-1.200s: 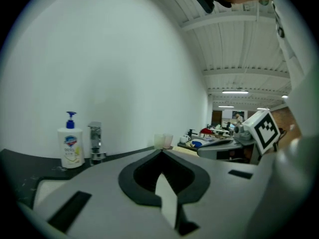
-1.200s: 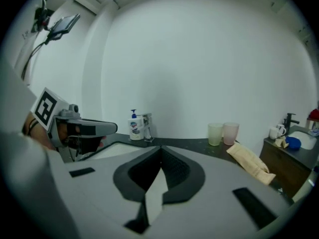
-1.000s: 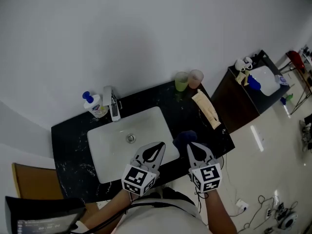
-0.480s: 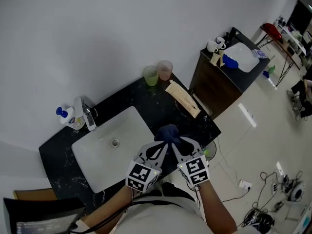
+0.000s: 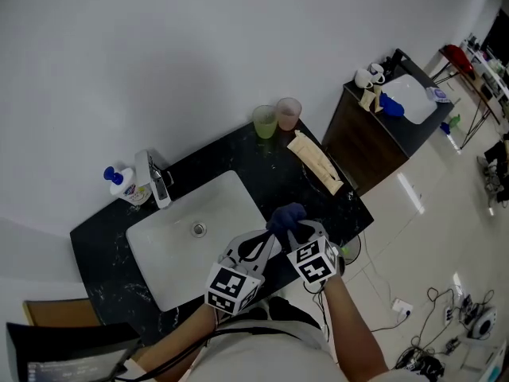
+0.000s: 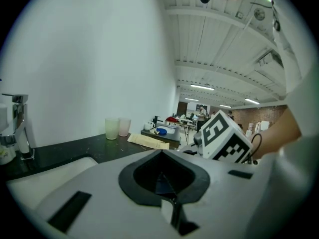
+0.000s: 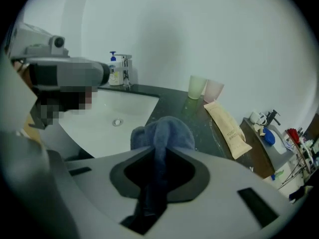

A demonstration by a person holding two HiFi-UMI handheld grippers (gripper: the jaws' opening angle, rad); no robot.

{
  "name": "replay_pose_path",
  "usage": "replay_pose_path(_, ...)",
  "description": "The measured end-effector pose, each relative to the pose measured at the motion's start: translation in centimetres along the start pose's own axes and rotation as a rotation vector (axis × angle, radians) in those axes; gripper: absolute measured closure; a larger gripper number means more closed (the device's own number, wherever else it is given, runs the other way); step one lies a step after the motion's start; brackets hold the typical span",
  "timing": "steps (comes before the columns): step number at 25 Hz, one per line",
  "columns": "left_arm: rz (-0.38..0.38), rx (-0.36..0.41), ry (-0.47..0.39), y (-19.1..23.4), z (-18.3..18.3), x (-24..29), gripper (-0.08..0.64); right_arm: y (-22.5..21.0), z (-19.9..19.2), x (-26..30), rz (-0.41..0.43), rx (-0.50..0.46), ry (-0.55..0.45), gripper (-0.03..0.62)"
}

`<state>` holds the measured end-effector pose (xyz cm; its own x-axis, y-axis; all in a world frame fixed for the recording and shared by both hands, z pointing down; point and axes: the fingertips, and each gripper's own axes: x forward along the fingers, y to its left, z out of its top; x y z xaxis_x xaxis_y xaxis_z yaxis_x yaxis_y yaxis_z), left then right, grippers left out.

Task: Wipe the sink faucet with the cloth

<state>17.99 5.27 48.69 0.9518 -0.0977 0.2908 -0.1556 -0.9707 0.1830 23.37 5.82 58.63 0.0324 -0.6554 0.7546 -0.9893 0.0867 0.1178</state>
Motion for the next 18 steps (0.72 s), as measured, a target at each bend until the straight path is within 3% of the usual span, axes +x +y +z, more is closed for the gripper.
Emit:
replay_pose_path(1, 0.004, -0.002, -0.001, 0.2, 0.0, -0.2, 0.558, 0.1, -0.5, 0.4, 0.008, -0.006, 0.022, 0.526)
replay_pose_path(4, 0.022, -0.009, -0.006, 0.9, 0.3, -0.9, 0.558, 0.1, -0.7, 0.5, 0.024, 0.022, 0.026, 0.535)
replay_pose_path(7, 0.051, -0.022, -0.012, 1.8, 0.4, -1.7, 0.558, -0.1, 0.7, -0.5, 0.035, 0.086, -0.055, 0.539)
replay_pose_path(13, 0.196, -0.059, -0.06, 5.5, 0.9, -6.0, 0.558, 3.1, 9.4, -3.1, 0.155, 0.1, -0.338, 0.54)
replay_pose_path(18, 0.389, -0.08, -0.096, 9.6, 0.6, -12.2, 0.558, 8.0, 16.7, -3.0, 0.292, 0.026, -0.471, 0.54)
